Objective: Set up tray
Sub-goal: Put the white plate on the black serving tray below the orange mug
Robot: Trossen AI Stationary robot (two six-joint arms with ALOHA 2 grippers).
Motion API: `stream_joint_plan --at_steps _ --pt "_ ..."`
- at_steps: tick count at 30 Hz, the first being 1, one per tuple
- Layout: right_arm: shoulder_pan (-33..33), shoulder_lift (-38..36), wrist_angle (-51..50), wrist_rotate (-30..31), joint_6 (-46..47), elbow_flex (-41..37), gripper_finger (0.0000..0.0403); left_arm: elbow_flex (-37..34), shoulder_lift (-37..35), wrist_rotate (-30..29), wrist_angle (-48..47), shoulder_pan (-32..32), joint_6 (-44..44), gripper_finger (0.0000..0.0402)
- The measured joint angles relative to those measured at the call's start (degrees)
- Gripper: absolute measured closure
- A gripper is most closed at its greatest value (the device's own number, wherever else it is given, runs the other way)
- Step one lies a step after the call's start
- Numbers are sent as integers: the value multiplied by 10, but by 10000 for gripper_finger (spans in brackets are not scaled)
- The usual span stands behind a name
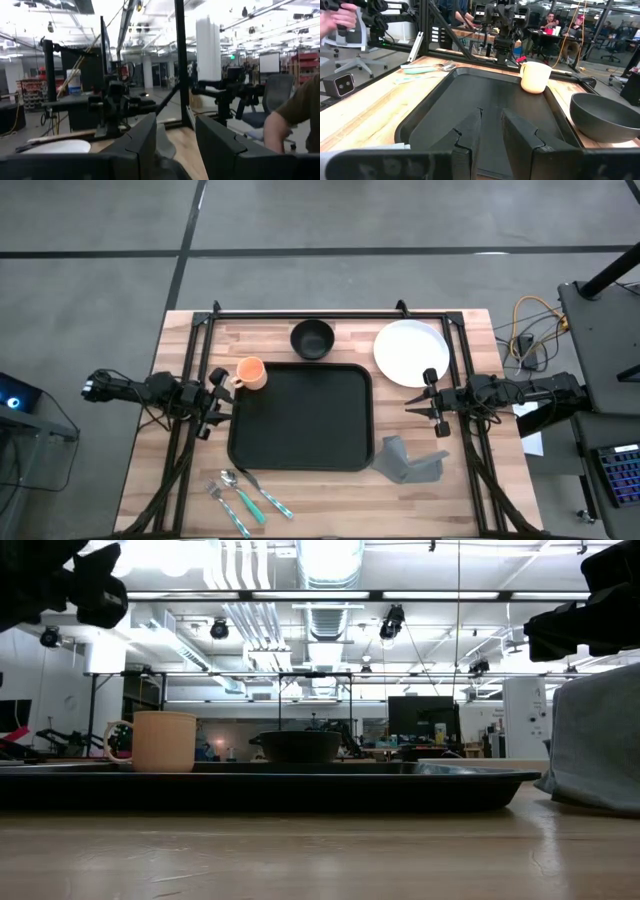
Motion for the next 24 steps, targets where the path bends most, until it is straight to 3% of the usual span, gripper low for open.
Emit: stream_joint_plan --at_steps 18,24 --pt "0 0 0 0 0 0 335 1 0 -10 -115 0 17 283" --pt "0 -1 0 0 0 0 335 1 5 -53 -130 1 19 283"
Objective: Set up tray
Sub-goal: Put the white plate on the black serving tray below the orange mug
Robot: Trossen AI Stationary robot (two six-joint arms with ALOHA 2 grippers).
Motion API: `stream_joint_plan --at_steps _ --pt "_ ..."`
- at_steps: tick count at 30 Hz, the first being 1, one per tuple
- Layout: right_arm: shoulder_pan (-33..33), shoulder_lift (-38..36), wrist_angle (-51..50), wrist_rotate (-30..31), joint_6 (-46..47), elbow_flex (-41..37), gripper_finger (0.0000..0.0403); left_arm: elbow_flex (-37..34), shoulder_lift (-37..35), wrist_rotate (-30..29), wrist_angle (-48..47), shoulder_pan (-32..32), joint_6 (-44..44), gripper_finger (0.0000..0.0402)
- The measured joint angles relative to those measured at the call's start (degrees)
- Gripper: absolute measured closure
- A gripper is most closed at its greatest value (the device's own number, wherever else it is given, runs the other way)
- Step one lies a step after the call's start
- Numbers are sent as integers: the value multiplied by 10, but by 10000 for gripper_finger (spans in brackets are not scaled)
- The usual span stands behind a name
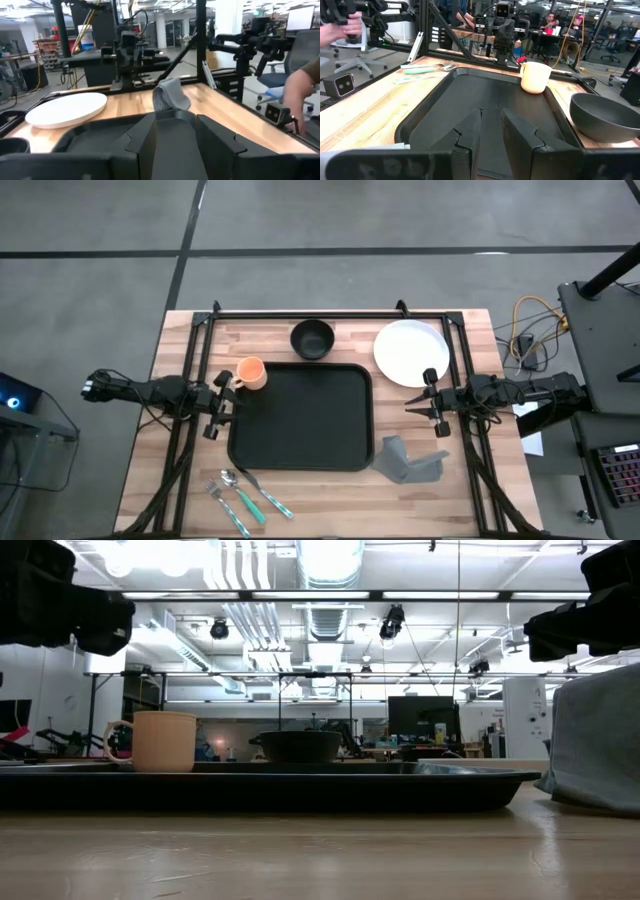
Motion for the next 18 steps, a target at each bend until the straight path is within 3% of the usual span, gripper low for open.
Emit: stream_joint_plan --at_steps 18 --pt "0 0 0 0 0 0 335 0 9 0 -2 0 -19 283"
